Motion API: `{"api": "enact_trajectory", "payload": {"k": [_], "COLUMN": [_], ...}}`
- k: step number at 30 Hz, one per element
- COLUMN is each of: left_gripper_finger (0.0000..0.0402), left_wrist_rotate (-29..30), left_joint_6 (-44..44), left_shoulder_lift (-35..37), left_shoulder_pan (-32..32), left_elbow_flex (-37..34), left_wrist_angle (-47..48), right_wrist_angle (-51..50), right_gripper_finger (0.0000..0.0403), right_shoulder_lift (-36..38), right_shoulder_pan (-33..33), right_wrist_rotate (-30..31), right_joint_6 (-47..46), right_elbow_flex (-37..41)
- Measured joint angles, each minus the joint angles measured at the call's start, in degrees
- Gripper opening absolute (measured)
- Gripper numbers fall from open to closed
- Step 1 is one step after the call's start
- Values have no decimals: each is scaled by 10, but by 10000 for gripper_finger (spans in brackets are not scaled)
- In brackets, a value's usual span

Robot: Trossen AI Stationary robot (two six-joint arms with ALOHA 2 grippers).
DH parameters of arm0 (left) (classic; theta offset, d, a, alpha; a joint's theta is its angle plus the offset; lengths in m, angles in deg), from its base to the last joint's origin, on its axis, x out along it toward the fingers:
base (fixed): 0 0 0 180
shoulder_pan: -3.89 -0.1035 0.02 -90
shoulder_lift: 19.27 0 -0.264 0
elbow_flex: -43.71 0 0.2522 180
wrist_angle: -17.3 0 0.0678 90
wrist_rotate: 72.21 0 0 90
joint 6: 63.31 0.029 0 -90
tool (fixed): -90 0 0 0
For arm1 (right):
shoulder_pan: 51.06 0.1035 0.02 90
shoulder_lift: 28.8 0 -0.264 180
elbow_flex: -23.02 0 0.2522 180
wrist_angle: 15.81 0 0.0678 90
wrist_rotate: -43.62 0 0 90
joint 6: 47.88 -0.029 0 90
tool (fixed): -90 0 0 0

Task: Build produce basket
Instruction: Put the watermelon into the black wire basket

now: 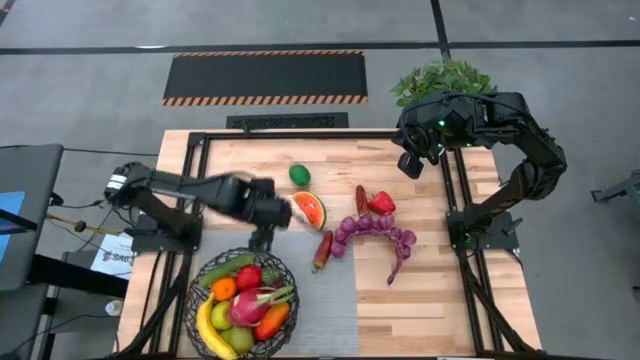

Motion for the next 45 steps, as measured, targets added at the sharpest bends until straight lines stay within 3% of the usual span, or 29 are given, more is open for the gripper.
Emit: {"api": "enact_trajectory", "payload": {"k": [4,14,22,45], "left_gripper_finger": [287,287,287,286], "left_wrist_rotate": [-6,-50,-47,-56], "left_joint_6": [29,39,44,76], "left_shoulder_lift": [0,0,0,-1], "left_shoulder_pan": [-73,-177,-187,-195], "left_elbow_flex": [-41,-170,-221,-277], "left_wrist_angle": [-54,-329,-462,-603], "right_wrist_angle": [0,0,0,1], "right_gripper_finger": [104,104,104,104], "right_shoulder_lift": [0,0,0,0], "right_shoulder_pan": [0,-1,-4,-5], "right_wrist_rotate": [0,0,0,1], "right_joint_6": [0,0,-3,-16], "right_elbow_flex": [0,0,0,0]}}
